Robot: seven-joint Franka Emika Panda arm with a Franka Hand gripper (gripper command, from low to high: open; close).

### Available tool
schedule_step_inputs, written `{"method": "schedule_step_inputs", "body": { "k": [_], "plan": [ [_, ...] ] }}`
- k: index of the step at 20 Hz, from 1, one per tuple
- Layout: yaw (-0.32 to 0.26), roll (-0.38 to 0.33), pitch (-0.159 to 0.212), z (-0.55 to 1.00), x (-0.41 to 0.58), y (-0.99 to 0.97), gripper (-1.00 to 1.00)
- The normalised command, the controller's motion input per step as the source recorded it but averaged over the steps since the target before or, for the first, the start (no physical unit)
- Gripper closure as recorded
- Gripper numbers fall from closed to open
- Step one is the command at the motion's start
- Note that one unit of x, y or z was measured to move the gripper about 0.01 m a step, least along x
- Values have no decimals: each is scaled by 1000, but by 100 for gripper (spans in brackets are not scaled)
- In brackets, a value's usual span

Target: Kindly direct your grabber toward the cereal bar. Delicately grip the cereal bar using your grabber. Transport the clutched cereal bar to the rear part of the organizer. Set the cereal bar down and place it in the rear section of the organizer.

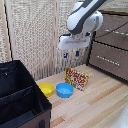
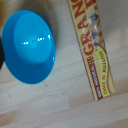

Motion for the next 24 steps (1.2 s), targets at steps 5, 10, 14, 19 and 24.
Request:
{"method": "schedule_step_inputs", "body": {
  "k": [5,10,14,19,24],
  "plan": [
    [162,0,109,-325,-24,-371,-100],
    [236,0,110,-395,55,-283,-100],
    [256,-1,59,-284,169,-181,-100],
    [247,-11,7,-222,141,-127,-100],
    [116,-12,2,-324,-18,-190,-100]
  ]
}}
